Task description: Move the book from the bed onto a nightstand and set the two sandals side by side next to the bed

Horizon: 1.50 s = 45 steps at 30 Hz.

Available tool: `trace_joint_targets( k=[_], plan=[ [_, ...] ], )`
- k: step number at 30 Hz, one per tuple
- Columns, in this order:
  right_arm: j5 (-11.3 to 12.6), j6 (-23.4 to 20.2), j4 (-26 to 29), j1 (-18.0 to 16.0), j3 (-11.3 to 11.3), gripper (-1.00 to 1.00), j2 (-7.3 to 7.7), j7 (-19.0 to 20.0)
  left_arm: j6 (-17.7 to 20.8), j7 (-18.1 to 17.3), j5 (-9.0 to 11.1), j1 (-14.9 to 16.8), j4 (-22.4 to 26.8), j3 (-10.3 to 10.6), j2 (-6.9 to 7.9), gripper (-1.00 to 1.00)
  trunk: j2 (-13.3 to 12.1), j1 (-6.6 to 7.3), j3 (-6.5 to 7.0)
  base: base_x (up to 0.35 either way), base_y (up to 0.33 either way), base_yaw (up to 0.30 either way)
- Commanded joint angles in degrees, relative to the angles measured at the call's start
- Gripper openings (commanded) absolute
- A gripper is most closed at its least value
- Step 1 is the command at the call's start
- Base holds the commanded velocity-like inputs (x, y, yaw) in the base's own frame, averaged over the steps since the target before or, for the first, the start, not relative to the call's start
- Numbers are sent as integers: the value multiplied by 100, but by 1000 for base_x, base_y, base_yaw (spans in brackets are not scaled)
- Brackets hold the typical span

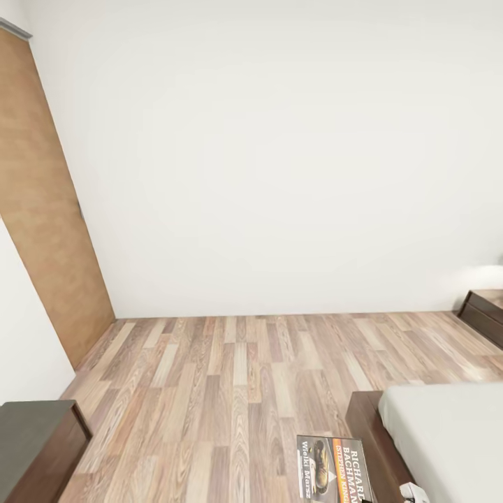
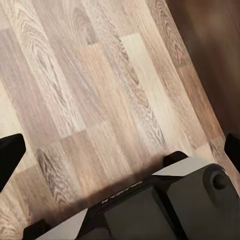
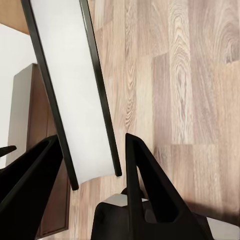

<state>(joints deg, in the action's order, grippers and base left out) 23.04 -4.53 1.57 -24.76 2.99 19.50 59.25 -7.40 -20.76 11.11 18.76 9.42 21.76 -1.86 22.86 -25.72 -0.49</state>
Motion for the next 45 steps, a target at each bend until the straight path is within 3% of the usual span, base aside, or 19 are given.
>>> trace_joint_targets(
  k=[1, 45],
  plan=[
    [60, -48, 4, -3, 0, -100, 1, 17, -24, -8, 57, 5, -10, 48, 1, 100, 6, -6, -5, 328, 0, 0],
    [60, -48, 6, -1, 0, -100, 1, 17, -24, -8, 57, 5, -10, 48, 1, 100, 6, -6, -5, 328, 0, 0]
  ],
)
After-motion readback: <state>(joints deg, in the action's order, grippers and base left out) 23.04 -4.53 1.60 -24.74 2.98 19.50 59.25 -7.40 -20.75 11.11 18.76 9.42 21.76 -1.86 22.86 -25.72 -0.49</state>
